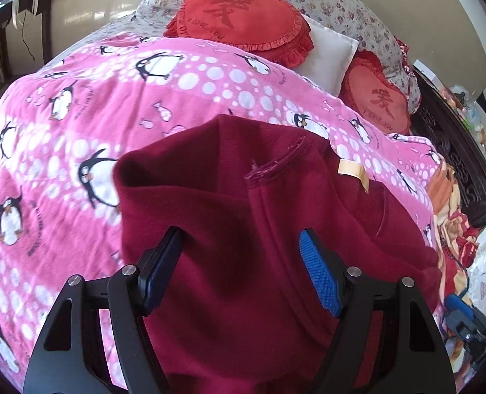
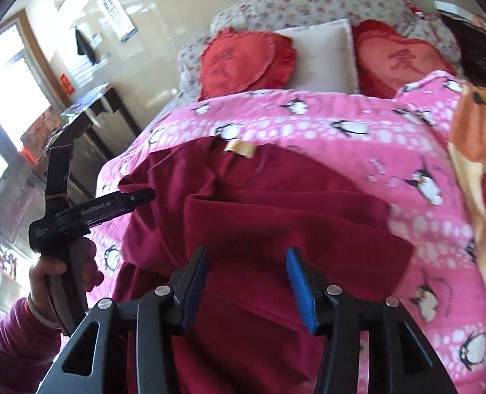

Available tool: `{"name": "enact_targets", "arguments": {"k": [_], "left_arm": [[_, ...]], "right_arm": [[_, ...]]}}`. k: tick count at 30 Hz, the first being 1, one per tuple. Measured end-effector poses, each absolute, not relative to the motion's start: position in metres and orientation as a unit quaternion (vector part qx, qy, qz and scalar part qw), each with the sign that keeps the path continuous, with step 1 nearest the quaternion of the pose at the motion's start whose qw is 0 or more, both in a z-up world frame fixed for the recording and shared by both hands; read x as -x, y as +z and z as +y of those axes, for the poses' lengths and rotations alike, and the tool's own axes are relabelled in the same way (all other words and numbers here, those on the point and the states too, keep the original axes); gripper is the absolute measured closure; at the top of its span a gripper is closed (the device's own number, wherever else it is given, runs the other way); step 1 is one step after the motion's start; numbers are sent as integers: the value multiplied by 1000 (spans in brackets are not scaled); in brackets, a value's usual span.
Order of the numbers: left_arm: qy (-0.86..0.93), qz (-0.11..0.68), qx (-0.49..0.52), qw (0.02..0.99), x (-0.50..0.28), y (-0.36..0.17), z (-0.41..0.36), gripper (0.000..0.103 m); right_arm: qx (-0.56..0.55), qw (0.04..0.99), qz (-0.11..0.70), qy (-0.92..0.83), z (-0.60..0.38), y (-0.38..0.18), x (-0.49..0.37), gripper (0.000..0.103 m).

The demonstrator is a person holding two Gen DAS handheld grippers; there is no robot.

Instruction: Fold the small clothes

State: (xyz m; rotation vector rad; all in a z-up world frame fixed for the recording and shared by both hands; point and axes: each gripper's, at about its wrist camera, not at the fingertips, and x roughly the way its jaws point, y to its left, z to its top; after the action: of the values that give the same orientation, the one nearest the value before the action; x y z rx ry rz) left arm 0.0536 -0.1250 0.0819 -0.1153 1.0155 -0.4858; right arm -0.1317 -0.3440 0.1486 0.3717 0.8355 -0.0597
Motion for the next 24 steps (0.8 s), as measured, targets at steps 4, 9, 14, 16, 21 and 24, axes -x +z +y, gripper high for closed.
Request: {"name": "enact_targets", "arguments": {"k": [4, 9, 14, 16, 21, 24], "left_arm": [[-233, 474, 51, 847, -57, 83, -138, 63], [-266, 452, 65, 849, -49, 108, -128, 96], [-259, 415, 69, 869, -21, 126, -82, 98], [-235, 416, 63, 876, -16, 118, -68, 98], [-229, 453, 85, 857, -21, 96, -57, 97], [-239, 444, 86, 859, -22, 101, -66, 83]], "right_arm": [[-196, 893, 397, -87, -372, 142, 155, 56], [-208, 877, 407, -148, -405, 130, 164, 55], [-249, 863, 410, -157, -426, 118, 159, 38], [-269, 850, 426, -152, -431, 105, 150, 33], [-300, 837, 434, -147, -428, 91, 143, 33], [-301, 838, 432, -145, -424, 95, 144, 33]]}}
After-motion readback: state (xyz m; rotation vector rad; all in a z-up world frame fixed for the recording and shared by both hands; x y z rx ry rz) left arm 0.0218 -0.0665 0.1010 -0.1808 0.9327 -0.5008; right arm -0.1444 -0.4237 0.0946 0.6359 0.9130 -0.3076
